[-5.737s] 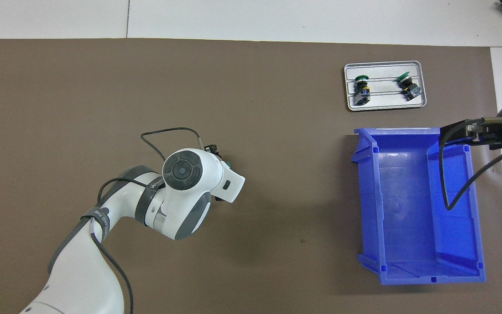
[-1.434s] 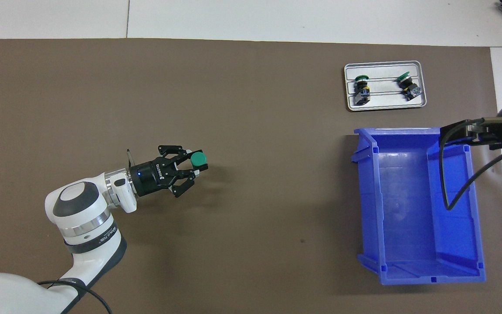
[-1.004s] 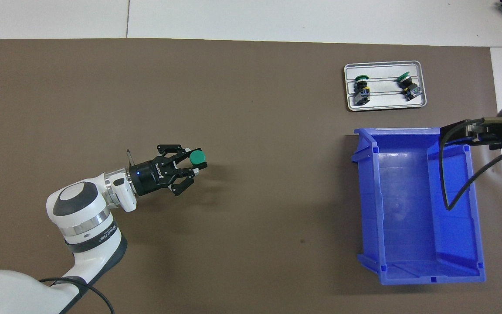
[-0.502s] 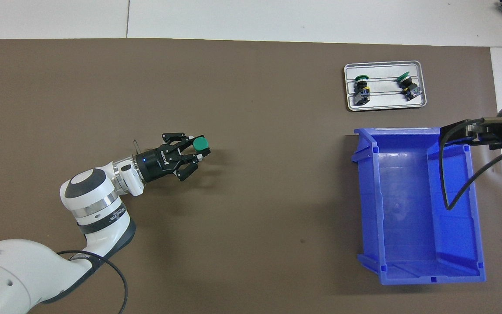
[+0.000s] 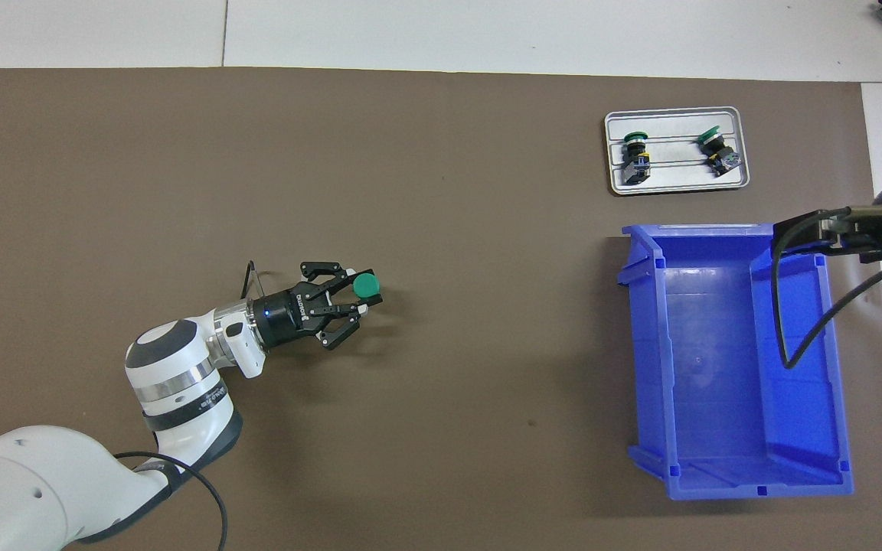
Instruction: Place and press button with both arms
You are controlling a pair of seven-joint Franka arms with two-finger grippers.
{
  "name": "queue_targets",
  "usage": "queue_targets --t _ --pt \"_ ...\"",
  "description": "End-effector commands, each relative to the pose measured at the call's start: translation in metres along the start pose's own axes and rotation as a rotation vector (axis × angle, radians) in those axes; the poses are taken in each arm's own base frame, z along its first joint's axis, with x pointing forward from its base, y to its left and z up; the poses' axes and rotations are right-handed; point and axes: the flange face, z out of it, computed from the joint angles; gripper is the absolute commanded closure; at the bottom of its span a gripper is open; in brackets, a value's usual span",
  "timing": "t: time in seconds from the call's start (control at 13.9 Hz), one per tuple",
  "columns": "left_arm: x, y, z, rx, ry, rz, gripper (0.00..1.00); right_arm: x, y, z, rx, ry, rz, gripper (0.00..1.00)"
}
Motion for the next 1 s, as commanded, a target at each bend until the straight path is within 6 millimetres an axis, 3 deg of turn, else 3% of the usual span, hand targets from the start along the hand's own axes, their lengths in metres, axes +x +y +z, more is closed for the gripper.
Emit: queue_targets --t 0.0,0.29,0.43,0.65,0.86,0.93 --pt "-0.0052 0.0168 -0.0085 0.005 0.023 0.029 0.62 -0.0035 0.0007 -0.0006 0.021 -0.008 -0.024 0.0" --pt "-0.0091 0.0193 -0.0127 0.007 0.021 0.033 0.58 -0.0035 0.0007 -0.0006 0.021 -0.008 -0.024 0.0" --pt "-0.0103 0.0218 -0.0102 0.001 0.016 0.036 0.44 -0.0036 0.0007 -0.0005 0.021 -0.009 -0.024 0.0" --pt "-0.0135 0.0229 -0.0118 0.005 0.006 0.046 0.39 -0.0035 0.0007 -0.0006 0.021 -0.008 -0.024 0.0" --pt "-0.0131 0.0233 -0.0114 0.003 0.004 0.047 0.23 -0.0035 0.0005 -0.0007 0.022 -0.008 -0.024 0.0" --pt "-0.0131 0.0223 -0.0127 0.007 0.003 0.047 0.11 -0.0035 0.0007 -0.0006 0.021 -0.008 -0.024 0.0"
